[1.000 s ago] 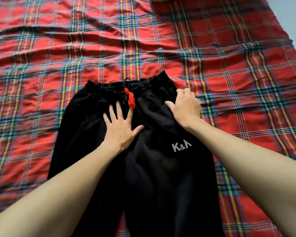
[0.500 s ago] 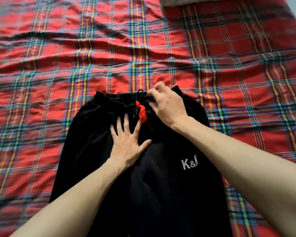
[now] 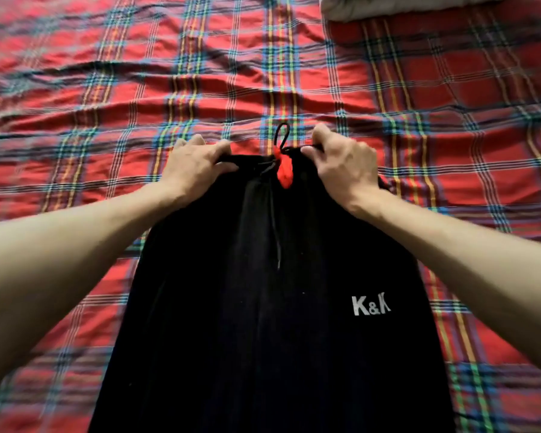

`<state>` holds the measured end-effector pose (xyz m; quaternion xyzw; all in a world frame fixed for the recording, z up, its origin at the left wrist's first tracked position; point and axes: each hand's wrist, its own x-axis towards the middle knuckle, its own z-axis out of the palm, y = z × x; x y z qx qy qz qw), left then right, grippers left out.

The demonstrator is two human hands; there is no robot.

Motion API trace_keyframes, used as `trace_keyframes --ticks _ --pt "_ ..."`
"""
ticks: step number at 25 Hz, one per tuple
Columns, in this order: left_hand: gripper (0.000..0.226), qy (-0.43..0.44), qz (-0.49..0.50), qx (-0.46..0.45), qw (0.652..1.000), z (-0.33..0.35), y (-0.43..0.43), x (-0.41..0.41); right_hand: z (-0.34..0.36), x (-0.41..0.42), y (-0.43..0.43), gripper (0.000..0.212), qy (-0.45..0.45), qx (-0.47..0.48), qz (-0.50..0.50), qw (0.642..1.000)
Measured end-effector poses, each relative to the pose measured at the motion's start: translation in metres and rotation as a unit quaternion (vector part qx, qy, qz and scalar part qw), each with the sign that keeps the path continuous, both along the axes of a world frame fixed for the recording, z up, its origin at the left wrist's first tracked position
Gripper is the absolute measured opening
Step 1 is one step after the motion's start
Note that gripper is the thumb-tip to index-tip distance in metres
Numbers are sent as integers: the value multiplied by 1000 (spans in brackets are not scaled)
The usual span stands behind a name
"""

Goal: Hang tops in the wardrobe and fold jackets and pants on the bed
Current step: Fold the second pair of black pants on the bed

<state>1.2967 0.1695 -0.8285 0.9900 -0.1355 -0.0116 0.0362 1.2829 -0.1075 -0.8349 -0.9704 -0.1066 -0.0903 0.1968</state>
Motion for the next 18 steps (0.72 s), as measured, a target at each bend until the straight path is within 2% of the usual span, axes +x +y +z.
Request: trace_keyframes --ticks 2,4,8,10,13,15,17,18 --pt "36 37 63 62 995 -18 -7 3 -19 11 -1 25 33 -26 34 999" --pt "37 52 129 75 987 -45 -18 2 -52 13 -4 27 67 -32 23 997" --pt "34 43 182 -10 982 -58 -21 7 -64 34 -5 32 96 35 -38 994" --pt "33 32 197 -30 979 -57 -20 9 -62 41 -8 31 75 57 -42 995" --pt "42 42 188 61 979 -72 -25 3 -71 37 -14 34 66 -18 -16 998" --pt "47 49 196 99 974 -73 -23 3 -64 20 -22 41 29 -24 -18 999" --pt "46 64 206 86 973 -66 -22 1 -64 -9 -42 52 -6 -86 50 995" --pt "45 71 210 60 973 -62 -23 -3 -65 -20 -57 57 15 -127 86 988"
